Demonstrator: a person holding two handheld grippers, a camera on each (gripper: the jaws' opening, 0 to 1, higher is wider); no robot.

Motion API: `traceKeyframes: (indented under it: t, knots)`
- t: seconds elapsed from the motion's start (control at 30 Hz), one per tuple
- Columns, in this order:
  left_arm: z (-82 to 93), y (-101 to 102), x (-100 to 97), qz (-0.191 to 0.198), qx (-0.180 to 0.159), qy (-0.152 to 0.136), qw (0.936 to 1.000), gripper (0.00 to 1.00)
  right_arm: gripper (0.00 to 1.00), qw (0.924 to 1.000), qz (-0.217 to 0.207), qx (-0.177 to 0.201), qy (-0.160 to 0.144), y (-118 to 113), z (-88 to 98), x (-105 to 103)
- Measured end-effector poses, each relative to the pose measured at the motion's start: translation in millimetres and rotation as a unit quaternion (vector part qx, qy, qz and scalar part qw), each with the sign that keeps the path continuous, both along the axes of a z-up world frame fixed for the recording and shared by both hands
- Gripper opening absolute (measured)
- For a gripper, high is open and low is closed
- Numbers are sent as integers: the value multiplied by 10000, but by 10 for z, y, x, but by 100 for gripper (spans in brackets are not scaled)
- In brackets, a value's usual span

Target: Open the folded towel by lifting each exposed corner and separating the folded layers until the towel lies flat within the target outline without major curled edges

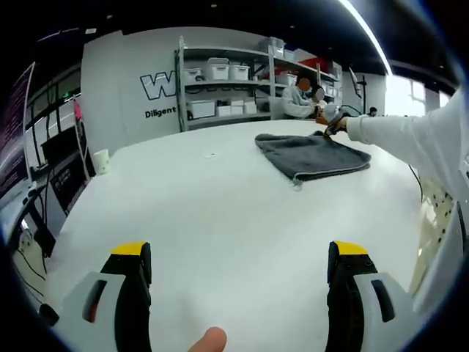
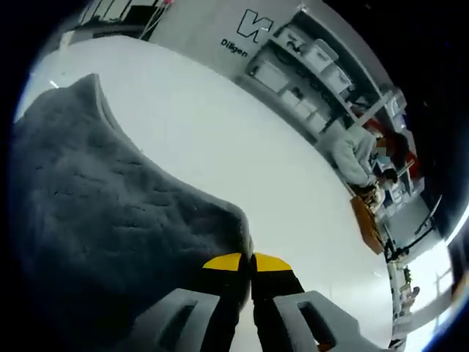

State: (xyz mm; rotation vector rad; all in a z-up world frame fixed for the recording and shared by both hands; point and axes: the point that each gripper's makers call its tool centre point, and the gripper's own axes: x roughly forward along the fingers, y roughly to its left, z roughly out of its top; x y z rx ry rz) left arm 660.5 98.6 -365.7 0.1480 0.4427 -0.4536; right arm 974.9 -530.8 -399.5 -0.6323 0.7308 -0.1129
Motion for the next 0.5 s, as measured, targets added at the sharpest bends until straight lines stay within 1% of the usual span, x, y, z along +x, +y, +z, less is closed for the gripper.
traceKeyframes:
  t: [0.1,0.2,0.3,0.4,0.43,0.47,0.5]
  knots:
    - [26,-16,16,-14,23,-26,10000,100,0,10000,49,-45,-24,10,2,104]
    - [41,-29,26,-22,56,-39,10000,100,0,9999,-16,-66,-91,0,12,167]
    - [45,-31,31,-11,71,-51,10000,100,0,9999,-45,-67,-152,2,19,182]
    - [40,-51,17,-23,111,-37,9999,100,0,9999,-47,-66,-146,4,-3,163]
    - [49,-62,5,-34,114,-36,9999,100,0,9998,-111,55,-164,1,-15,132]
    - [64,-70,-5,-39,98,-49,9999,100,0,9993,-210,266,-161,10,-33,99]
    - [83,-79,-14,-47,73,-75,9999,100,2,9989,-231,376,-167,4,-16,82]
